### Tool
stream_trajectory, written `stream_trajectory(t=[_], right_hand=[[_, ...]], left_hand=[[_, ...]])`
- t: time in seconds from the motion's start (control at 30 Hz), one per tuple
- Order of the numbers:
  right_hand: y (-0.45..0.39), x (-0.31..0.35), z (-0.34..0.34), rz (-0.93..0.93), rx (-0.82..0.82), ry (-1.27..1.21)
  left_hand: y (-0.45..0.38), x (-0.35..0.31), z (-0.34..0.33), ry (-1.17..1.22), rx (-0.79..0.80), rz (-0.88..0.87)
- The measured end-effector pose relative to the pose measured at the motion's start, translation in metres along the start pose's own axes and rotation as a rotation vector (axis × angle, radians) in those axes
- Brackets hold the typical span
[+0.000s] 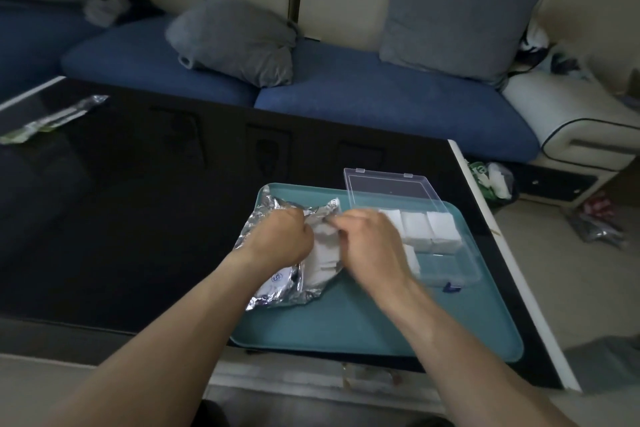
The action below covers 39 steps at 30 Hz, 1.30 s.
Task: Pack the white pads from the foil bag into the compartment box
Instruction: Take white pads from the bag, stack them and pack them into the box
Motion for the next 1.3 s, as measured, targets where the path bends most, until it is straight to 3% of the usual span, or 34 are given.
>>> stream_trajectory(t=[0.1,0.17,0.23,0.47,0.53,0.6,0.67,0.8,0.97,1.1,1.3], right_hand=[[0.009,0.021,-0.044,0.037,0.342,-0.022],[0.018,0.019,-0.065,-0.051,0.558,-0.021],[0.022,0.019,-0.067,-0.092,0.632,-0.056],[0.011,0.017,-0.041,-0.196,0.373,-0.185],[0.014,0.007,-0.046,-0.312,0.362,-0.303],[0.015,-0.002,-0.054,-0.375,0.414,-0.248],[0.012,0.0,-0.053,-0.351,0.432,-0.157],[0.008,0.008,-0.039,-0.297,0.283,-0.184],[0.014,0.007,-0.048,-0.31,0.37,-0.227],[0.011,0.015,-0.034,-0.291,0.199,-0.215],[0.016,-0.002,-0.06,-0.465,0.365,-0.565]], left_hand=[[-0.002,0.001,-0.001,0.014,0.01,0.009],[-0.003,0.002,-0.001,0.031,0.028,0.018],[-0.003,0.003,-0.002,0.051,0.048,0.024],[-0.003,0.009,-0.003,0.093,0.091,0.038],[-0.002,0.01,-0.002,0.086,0.095,0.036],[-0.001,0.013,-0.001,0.082,0.105,0.04],[0.001,0.013,0.002,0.076,0.104,0.039],[0.004,0.012,0.004,0.065,0.101,0.044],[0.008,0.014,0.005,0.074,0.104,0.044],[0.009,0.015,0.005,0.07,0.095,0.064],[0.01,0.012,0.004,0.019,0.104,0.091]])
Point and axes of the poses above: each hand's wrist, its own y-axis away from the middle knuckle, its own z-axis out of the back of the hand, x = y × z, the point moved 10 cm from there along -y, towards the middle knuckle, and after that the axes turned 8 degrees about x, right-handed, at the moved point
